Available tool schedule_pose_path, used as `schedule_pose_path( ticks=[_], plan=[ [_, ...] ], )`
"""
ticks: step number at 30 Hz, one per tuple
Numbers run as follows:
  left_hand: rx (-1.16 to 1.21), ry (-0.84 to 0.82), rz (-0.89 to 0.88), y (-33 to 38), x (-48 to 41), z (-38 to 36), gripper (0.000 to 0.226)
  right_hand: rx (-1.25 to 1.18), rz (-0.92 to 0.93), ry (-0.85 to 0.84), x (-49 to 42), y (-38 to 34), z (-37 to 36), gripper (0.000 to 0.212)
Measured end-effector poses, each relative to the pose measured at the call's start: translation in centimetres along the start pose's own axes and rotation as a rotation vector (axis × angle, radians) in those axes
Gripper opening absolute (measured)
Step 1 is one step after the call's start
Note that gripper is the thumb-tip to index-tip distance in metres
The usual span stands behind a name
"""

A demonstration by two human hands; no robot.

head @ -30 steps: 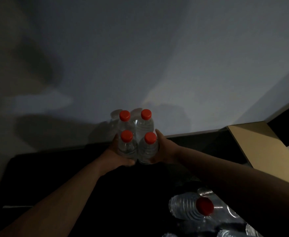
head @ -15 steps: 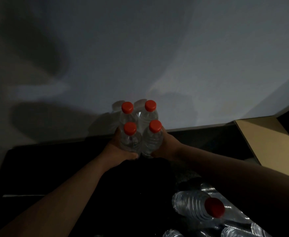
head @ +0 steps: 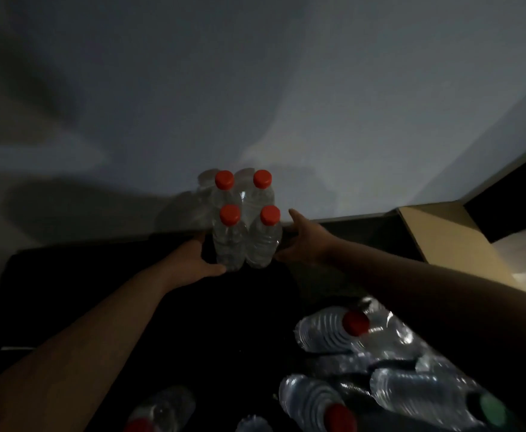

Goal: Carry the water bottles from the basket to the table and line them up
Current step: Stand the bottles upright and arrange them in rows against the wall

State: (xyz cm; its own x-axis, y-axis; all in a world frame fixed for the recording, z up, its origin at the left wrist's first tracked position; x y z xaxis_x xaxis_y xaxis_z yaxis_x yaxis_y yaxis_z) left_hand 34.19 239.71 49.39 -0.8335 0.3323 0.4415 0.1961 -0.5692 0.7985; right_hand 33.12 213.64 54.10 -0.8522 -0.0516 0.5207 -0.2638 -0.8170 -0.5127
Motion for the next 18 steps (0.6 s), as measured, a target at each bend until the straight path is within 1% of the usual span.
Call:
schedule_pose_path(
  ticks=[2, 5, 8, 10, 13, 16, 17, 18],
  plan=[
    [0.005, 0.006, 0.035, -0.1, 2.4, 0.2, 0.077, -0.062, 0.012, 0.045, 2.5, -0.5, 1.6, 0.109],
    [0.1, 0.052, 0.083, -0.6, 6.6, 0.5, 0.056, -0.212, 0.068, 0.171, 7.5, -1.2, 2.8, 0.073],
    [0.209, 0.106, 0.057, -0.9, 11.2, 0.7, 0.034, -0.285, 0.125, 0.308, 12.5, -1.9, 2.8, 0.045],
    [0.225, 0.131, 0.006, -1.0, 13.8, 0.5, 0.023, -0.323, 0.164, 0.422, 15.8, -2.5, 2.4, 0.034],
    [0.25, 0.169, -0.069, -0.8, 17.3, -0.6, 0.025, -0.427, 0.217, 0.578, 20.8, -3.6, 0.9, 0.02],
    [0.455, 0.189, -0.082, -1.2, 20.1, -1.4, 0.011, -0.414, 0.244, 0.645, 24.7, -4.9, -1.8, 0.018],
    [0.522, 0.208, -0.093, -1.2, 21.0, -1.5, 0.01, -0.399, 0.252, 0.658, 25.9, -5.3, -2.8, 0.017],
    [0.555, 0.229, -0.125, -1.3, 21.8, -1.5, 0.017, -0.376, 0.262, 0.671, 26.9, -5.6, -3.7, 0.015]
  ],
)
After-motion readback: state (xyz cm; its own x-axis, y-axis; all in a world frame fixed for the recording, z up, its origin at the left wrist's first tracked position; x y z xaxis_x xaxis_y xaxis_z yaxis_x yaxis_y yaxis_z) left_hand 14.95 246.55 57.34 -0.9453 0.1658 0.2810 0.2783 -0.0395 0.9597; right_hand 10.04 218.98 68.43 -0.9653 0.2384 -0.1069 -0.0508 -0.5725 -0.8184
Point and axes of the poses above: each hand's wrist, its own x-axis away from the middle knuckle, its own z-axis out of the back of the hand, y = z × x, the point moved 4 cm from there along -x, towards the middle knuckle, and after that the axes turned 7 degrees about x, right-handed, at the moved point
